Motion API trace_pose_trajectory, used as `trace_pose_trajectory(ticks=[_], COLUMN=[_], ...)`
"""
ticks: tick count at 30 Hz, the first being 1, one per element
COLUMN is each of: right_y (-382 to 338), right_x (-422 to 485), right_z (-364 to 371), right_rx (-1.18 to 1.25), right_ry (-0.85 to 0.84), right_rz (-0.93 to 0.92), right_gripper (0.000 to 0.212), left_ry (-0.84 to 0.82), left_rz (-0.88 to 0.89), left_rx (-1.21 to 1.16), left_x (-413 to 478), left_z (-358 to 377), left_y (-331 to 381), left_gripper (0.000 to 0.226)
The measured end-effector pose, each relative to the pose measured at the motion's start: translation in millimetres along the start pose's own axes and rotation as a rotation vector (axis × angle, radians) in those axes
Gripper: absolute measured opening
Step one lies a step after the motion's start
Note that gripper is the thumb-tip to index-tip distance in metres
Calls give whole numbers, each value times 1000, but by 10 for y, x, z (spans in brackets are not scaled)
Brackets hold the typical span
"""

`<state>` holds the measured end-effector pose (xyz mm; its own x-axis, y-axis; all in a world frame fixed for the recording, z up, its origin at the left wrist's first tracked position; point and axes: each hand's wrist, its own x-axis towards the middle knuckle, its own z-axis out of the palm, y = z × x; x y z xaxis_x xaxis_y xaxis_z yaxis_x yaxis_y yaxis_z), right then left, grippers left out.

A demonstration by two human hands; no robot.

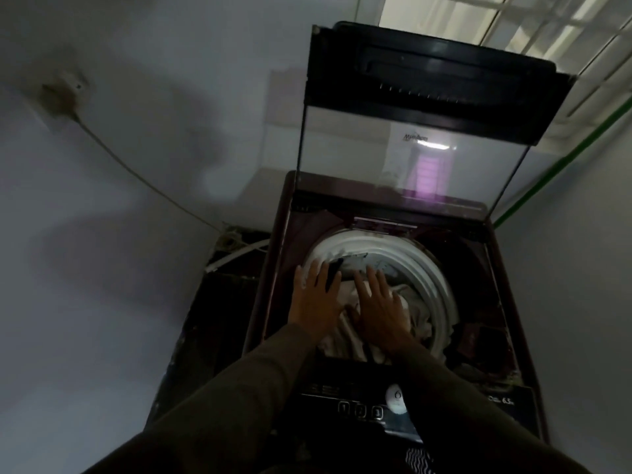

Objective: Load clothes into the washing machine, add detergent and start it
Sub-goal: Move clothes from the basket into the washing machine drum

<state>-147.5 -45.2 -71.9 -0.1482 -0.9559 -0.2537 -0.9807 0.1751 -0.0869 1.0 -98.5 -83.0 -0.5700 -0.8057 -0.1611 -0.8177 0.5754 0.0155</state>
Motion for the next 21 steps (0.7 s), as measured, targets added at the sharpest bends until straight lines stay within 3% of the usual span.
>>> trace_pose_trajectory(ticks=[10,15,21], right_y=[-347,-557,-825], right_x=[-57,-168,-384], right_z=[-75,-169,-143], right_rx=[33,54,65], right_ry=[168,151,186], right_rz=[-179,-350,-567], right_gripper=[73,81,76], left_ry=[237,257,280], left_rz=[-205,-398,-631], left_rx=[-59,-57,-35], left_x=[-524,-962,-1595], left_z=[-172,-147,-99], left_y=[-333,-351,-257], left_gripper=[66,66,64])
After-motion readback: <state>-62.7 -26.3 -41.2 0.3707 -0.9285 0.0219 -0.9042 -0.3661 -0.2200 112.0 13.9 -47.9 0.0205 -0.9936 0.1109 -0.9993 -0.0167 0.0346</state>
